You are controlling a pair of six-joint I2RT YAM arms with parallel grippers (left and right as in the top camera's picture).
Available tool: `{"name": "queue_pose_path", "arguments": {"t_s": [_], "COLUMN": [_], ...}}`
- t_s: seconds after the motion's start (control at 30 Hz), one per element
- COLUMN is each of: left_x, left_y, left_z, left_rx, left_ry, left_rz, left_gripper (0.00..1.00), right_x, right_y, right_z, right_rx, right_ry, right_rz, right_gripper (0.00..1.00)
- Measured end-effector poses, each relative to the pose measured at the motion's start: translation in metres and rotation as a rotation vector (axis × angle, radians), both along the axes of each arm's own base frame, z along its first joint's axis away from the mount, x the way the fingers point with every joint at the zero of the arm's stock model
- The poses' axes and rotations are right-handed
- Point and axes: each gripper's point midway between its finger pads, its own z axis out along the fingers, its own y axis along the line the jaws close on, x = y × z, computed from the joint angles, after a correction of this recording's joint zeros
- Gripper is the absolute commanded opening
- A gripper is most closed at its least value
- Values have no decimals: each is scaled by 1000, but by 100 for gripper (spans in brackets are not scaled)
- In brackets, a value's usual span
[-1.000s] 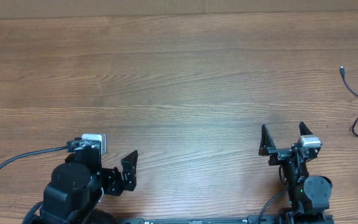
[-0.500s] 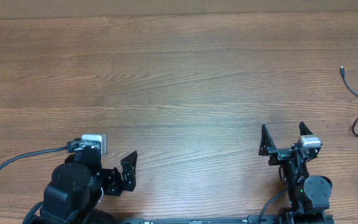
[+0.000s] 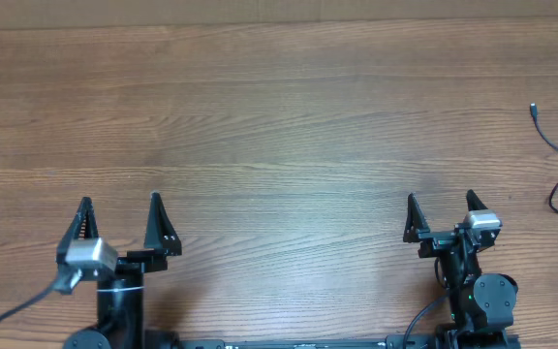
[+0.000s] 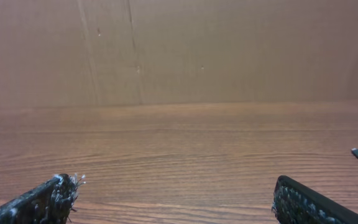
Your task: Untangle cables
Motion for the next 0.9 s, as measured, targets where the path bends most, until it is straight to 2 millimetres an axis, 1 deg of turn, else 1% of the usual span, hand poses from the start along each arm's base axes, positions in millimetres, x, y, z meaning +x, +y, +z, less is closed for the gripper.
{"name": "queue_pose_path", "arguments": {"t_s": [0.1,0.23,0.3,0.33,0.43,0.53,0.63,0.73,0.8,0.9], "left_x": [7,18,23,25,20,18,16,18,21,29], "left_y": [1,4,8,11,20,30,42,52,56,58], "left_z": [-6,-32,-50,-56,-48,-46,-47,-56,-67,-97], "left_rx": [-3,-15,-12,-6,25,67,100,125,134,148], "left_ry": [-113,-207,-170,-157,-189,-195,-184,-137,-85,45], "left_rz": [9,32,59,73,133,192,255,305,322,318], "left_gripper": [99,100,100,100,100,100,100,100,100,99], "right_x": [0,0,0,0,0,0,0,0,0,0], "right_y": [0,0,0,0,0,0,0,0,0,0], "right_z": [0,0,0,0,0,0,0,0,0,0], "right_rx": [0,0,1,0,0,0,0,0,0,1], "right_ry": [0,-1,-1,0,-1,-1,-1,0,-1,-1], "right_rz": [1,1,0,1,1,2,2,2,2,1], "right_gripper": [100,100,100,100,100,100,100,100,100,100]}}
